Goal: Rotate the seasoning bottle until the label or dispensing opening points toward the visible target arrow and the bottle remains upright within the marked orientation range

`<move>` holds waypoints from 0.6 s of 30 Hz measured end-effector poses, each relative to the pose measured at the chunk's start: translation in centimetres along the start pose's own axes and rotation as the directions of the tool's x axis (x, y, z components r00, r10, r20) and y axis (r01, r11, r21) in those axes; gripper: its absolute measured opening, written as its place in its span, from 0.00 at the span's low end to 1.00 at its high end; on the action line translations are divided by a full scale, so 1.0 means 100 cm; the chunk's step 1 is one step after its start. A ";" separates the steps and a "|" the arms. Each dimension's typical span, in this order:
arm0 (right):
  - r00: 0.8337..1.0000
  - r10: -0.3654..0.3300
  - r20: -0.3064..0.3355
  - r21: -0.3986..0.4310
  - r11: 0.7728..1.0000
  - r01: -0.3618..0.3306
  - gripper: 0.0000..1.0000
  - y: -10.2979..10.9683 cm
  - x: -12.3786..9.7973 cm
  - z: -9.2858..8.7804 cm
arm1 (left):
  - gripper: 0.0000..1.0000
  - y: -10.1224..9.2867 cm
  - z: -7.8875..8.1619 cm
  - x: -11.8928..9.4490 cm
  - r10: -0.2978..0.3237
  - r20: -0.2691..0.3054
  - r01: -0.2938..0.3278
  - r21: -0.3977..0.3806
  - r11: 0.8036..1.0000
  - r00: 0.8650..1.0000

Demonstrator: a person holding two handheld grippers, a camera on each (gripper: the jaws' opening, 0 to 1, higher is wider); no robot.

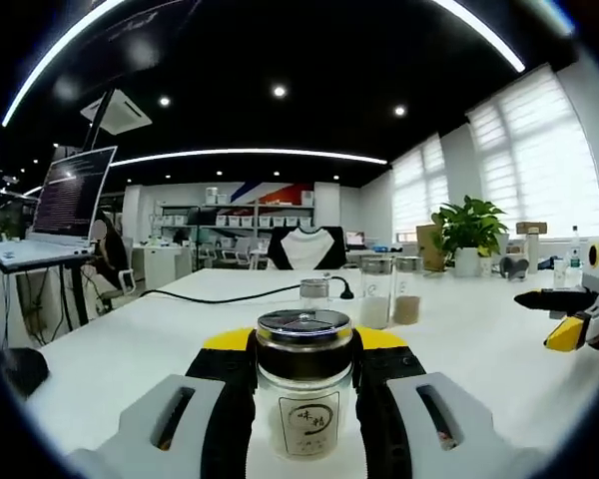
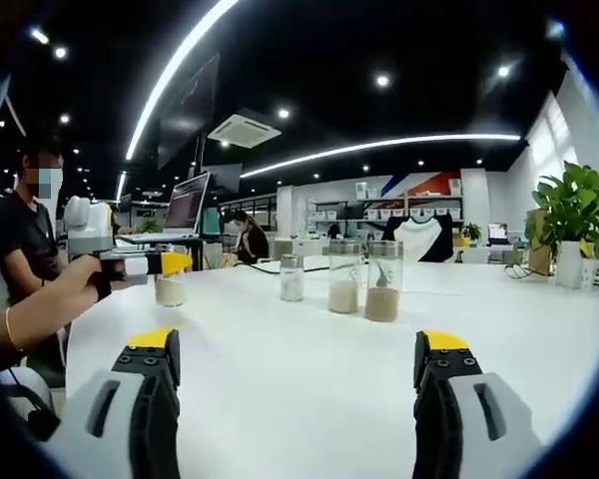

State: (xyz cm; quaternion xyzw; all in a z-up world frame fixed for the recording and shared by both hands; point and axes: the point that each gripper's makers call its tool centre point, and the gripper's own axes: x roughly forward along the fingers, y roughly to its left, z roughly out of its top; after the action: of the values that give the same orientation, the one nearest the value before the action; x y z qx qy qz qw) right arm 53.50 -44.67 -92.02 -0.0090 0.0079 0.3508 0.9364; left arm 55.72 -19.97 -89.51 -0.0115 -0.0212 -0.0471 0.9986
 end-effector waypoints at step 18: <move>1.000 0.001 -0.007 0.000 1.000 -0.001 0.96 -0.002 -0.005 -0.002 | 0.39 -0.004 -0.002 0.011 -0.021 0.021 0.021 -0.003 1.000 1.000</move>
State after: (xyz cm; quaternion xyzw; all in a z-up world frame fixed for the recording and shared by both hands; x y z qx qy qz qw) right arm 53.25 -45.18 -92.22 -0.0103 0.0113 0.3512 0.9362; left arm 56.82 -20.45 -89.66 -0.0135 -0.0318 -0.0573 0.9978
